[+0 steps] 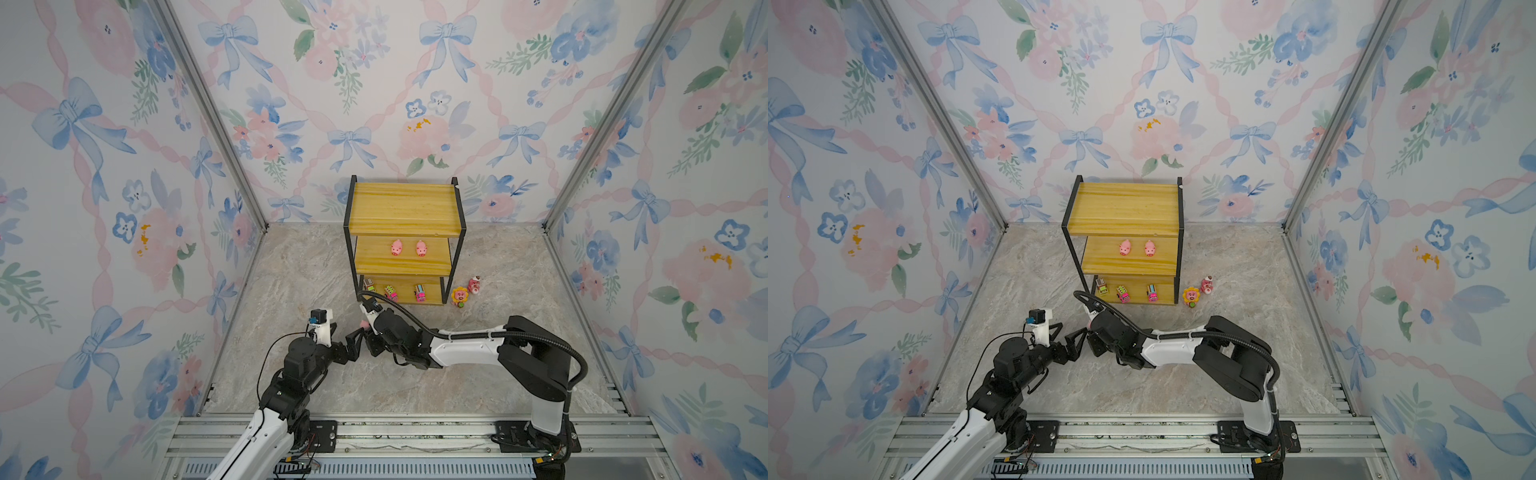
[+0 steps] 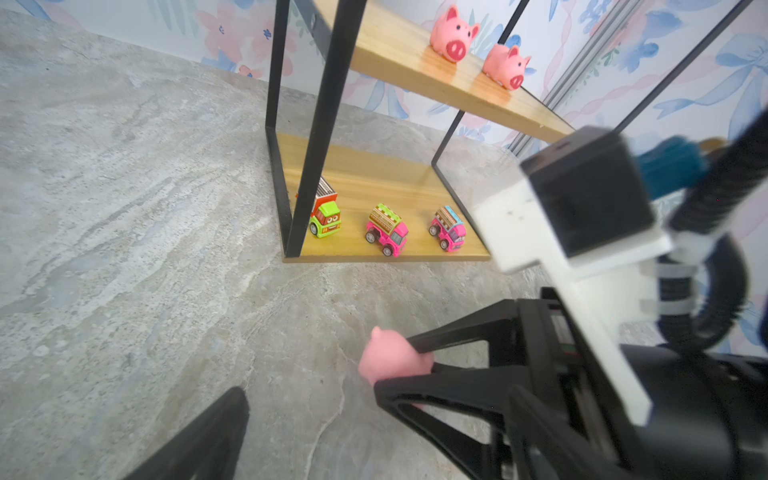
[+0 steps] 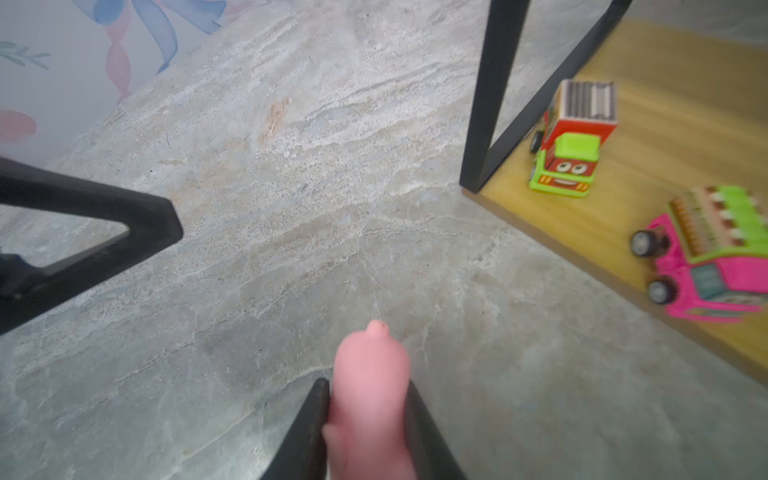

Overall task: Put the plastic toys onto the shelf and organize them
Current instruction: 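Lower the right gripper onto the pink pig and close on it, then lift the pink pig with the right gripper up to the middle shelf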

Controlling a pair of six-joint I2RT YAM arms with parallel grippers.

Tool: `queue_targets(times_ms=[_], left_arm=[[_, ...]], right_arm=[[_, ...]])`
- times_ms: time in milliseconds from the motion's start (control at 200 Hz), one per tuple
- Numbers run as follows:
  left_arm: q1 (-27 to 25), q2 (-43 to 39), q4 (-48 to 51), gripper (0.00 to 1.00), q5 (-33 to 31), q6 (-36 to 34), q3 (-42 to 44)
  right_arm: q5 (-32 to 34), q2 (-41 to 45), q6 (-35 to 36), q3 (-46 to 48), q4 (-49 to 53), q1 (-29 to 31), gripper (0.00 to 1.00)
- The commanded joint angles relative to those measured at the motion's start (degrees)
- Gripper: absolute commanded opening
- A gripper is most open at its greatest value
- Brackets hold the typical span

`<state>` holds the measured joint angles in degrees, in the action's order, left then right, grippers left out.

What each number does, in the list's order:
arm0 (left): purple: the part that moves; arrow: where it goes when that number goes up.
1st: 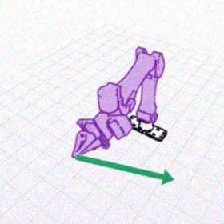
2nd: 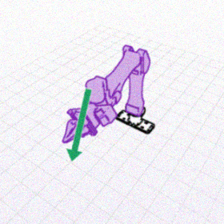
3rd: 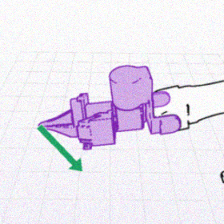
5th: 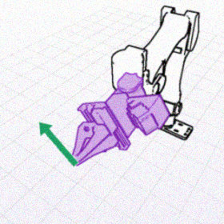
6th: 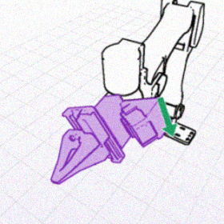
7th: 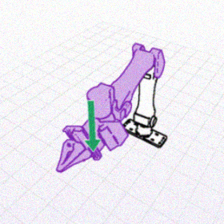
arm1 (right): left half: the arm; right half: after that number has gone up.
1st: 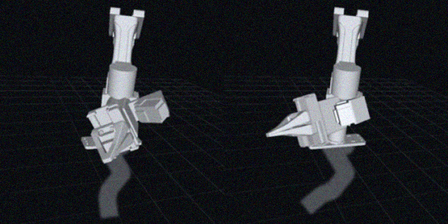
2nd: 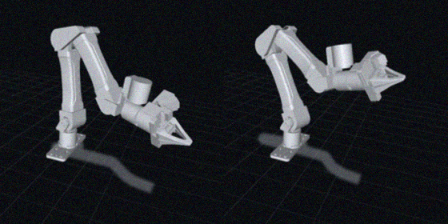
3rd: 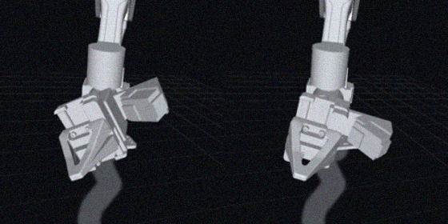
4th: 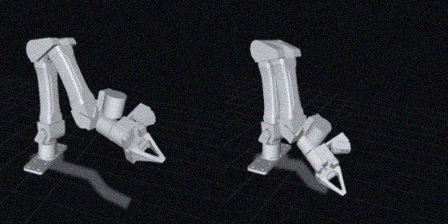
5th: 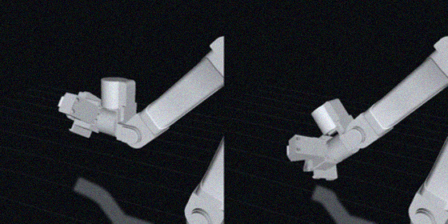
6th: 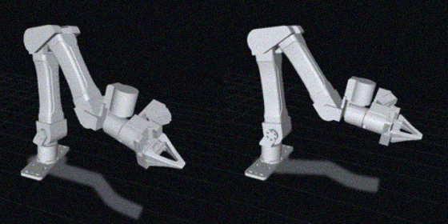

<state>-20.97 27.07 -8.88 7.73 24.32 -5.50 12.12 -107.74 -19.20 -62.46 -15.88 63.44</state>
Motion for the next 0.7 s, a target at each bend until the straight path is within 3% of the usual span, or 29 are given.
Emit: queue_targets(times_ms=[0, 160, 310, 695], left_arm=[[0.1, 0.0, -0.6, 0.98, 0.6, -0.1, 0.7], [0.1, 0.2, -0.8, 0.98, 0.8, -0.2, 0.6], [0.1, 0.1, -0.7, 0.98, 0.8, -0.1, 0.7], [0.1, 0.0, -0.7, 0.98, 0.7, 0.0, 0.7]], right_arm=[[4.4, 5.5, 4.7, -1.9, 5.8, -0.5, 0.29], [10.0, 7.8, 8.1, -7.6, 11.6, -1.8, 0.30], [13.4, 6.6, 9.7, -10.3, 8.2, -4.1, 0.30], [14.9, 1.2, 11.3, -19.9, 5.5, -8.1, 0.29]])
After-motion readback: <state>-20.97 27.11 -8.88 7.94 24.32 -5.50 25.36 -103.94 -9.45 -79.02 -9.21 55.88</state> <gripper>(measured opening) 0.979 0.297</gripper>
